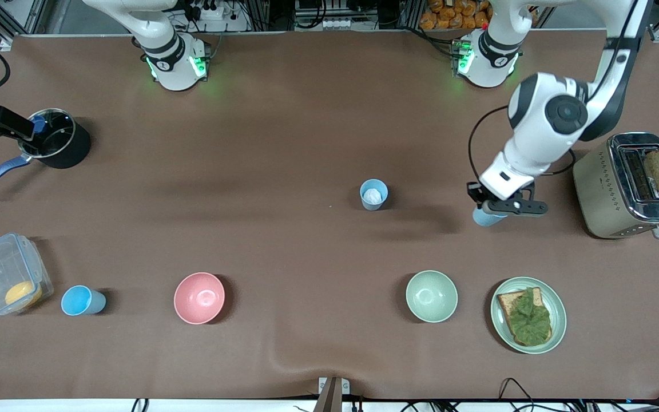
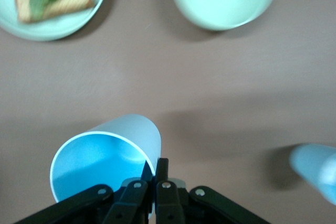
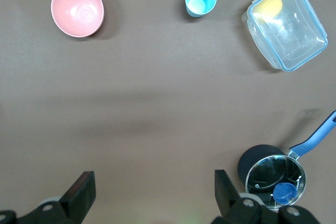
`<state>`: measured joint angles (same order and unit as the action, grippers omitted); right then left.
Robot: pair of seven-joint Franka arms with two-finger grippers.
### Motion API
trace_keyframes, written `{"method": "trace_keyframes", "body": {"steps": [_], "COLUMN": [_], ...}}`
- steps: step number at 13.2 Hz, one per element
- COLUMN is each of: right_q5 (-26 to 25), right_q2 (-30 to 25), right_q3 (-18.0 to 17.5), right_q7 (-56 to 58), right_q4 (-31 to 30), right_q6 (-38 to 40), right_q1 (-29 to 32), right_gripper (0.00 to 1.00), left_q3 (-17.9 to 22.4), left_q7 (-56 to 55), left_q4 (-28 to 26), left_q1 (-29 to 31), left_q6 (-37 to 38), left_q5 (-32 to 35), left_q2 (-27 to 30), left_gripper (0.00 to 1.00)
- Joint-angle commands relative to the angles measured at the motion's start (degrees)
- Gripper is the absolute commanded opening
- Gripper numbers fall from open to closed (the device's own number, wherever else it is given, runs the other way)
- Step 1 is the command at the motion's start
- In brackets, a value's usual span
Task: Stack blue cups with both arms
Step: 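Carry the cup with the left gripper and lower it into the placed cup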
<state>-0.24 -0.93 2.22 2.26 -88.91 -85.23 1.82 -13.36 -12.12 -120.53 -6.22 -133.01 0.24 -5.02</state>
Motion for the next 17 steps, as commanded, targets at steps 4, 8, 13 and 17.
{"method": "trace_keyframes", "body": {"steps": [4,8,13,17], "right_q5": [-1.08,-0.99,-0.99,-0.90], "right_q2": [-0.04,-0.04,-0.04,-0.04], "right_q3": [-0.81,-0.72,-0.72,-0.72], "right_q7": [0.02,0.02,0.02,0.02], "right_q4": [0.23,0.14,0.14,0.14], "right_q6": [0.16,0.24,0.33,0.42], "right_q1": [0.47,0.64,0.56,0.56], "right_gripper": [1.00,1.00,1.00,1.00], "left_q3": [-3.60,-3.52,-3.52,-3.52], "left_q7": [-9.47,-19.24,-24.61,-26.63], "left_q4": [8.20,13.29,13.30,12.60], "left_q1": [-8.96,-17.67,-20.58,-20.50], "left_q6": [3.63,2.76,-0.84,-1.20], "left_q5": [-4.19,-3.40,0.28,1.43], "left_q2": [-3.58,-11.05,-14.31,-14.76], "left_gripper": [0.00,0.00,0.00,0.00]}}
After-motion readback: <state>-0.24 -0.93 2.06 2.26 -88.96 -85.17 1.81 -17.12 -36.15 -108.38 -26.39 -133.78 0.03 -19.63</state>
